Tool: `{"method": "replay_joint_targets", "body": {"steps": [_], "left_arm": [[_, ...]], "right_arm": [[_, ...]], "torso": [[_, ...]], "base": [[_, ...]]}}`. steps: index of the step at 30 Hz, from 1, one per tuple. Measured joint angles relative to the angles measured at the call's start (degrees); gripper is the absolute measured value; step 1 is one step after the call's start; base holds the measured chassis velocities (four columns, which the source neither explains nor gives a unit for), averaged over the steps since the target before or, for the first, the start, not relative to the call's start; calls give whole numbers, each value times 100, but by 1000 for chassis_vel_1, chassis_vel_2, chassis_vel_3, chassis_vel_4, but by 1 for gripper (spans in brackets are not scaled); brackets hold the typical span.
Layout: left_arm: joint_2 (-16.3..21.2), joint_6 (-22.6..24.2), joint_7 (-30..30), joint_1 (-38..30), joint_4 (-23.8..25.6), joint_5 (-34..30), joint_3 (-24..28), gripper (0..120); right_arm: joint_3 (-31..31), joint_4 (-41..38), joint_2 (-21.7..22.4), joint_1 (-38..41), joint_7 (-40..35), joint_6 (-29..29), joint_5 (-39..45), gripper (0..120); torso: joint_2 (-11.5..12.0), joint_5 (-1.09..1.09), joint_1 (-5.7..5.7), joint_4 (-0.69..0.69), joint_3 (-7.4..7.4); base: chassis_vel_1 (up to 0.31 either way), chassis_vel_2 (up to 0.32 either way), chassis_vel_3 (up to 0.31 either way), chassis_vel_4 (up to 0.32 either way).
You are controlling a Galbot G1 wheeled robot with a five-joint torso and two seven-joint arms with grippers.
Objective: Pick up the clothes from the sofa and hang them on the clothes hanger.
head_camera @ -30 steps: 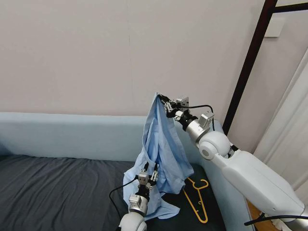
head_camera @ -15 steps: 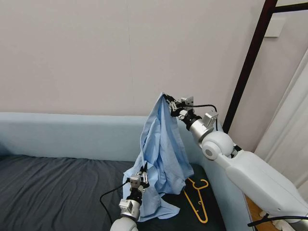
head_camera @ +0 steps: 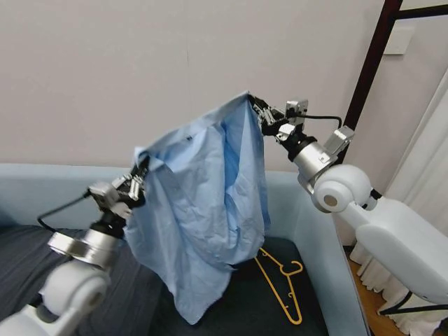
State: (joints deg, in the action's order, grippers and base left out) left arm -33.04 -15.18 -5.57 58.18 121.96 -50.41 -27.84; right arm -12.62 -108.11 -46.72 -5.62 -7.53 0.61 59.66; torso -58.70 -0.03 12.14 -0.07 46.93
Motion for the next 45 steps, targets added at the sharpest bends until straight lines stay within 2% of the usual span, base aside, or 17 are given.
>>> {"method": "replay_joint_targets", "body": {"steps": [1,2,5,7,9,13,16,17,20,21,23,25,31,35,42,45], "left_arm": [[281,56,0,-147,-3,-165,-34,0],[281,56,0,-147,-3,-165,-34,0],[835,192,-1,-511,-42,-481,-70,0],[943,218,-3,-595,-55,-542,-70,0],[1116,255,5,-723,-57,-635,-90,0],[1133,285,62,-606,-46,-573,-125,0],[1023,360,112,-35,-76,-261,-231,0],[1023,360,112,-35,-76,-261,-231,0],[928,514,123,474,-128,-24,-216,0],[928,514,123,474,-128,-24,-216,0],[919,624,114,548,-137,-19,-157,0],[938,685,94,559,-115,-39,-150,0],[1059,747,83,488,-94,-115,-150,0],[1124,748,83,337,-140,-198,-159,0],[1211,752,86,-491,-361,-465,-157,0],[1188,752,108,-528,-397,-485,-155,0]], "right_arm": [[32,-110,97,74,-156,-155,-104,0],[32,-110,97,74,-156,-155,-104,0],[241,-393,353,201,-377,-545,-156,0],[322,-462,419,212,-391,-636,-117,0],[589,-770,671,134,-368,-836,126,0],[701,-1068,909,-206,-379,-990,200,0],[682,-1302,1029,-675,-748,-1421,6,0],[682,-1302,1029,-675,-748,-1421,6,0],[533,-1578,1022,-1144,-1420,-2230,-46,0],[533,-1578,1022,-1144,-1420,-2230,-46,0],[446,-1737,946,-1276,-1712,-2698,70,0],[390,-1812,840,-1290,-1846,-2909,161,0],[524,-1824,686,-1248,-1719,-2947,310,0],[837,-1793,638,-1187,-1534,-2723,322,0],[1557,-1816,863,-826,-918,-2252,335,0],[1621,-1919,911,-896,-885,-2205,320,0]], "torso": [[0,2,0,-3,0],[0,2,0,-3,0],[0,3,0,-3,0],[0,3,0,-3,0],[0,2,0,-2,0],[0,4,0,-4,0],[0,1,0,-4,0],[0,1,0,-4,0],[0,1,0,0,1],[0,1,0,0,1],[0,3,0,-2,1],[0,2,0,-2,1],[0,2,0,-1,1],[0,2,0,-2,1],[0,3,0,-3,0],[0,3,0,-3,0]], "base": [[0,0,0,0],[0,0,0,0],[0,0,0,0],[0,0,0,0],[0,0,0,0],[0,0,0,0],[0,0,0,0],[0,0,0,0],[0,0,0,0],[0,0,0,0],[0,0,0,0],[0,0,0,0],[0,0,0,0],[0,0,0,0],[0,0,0,0],[0,0,0,0]]}}
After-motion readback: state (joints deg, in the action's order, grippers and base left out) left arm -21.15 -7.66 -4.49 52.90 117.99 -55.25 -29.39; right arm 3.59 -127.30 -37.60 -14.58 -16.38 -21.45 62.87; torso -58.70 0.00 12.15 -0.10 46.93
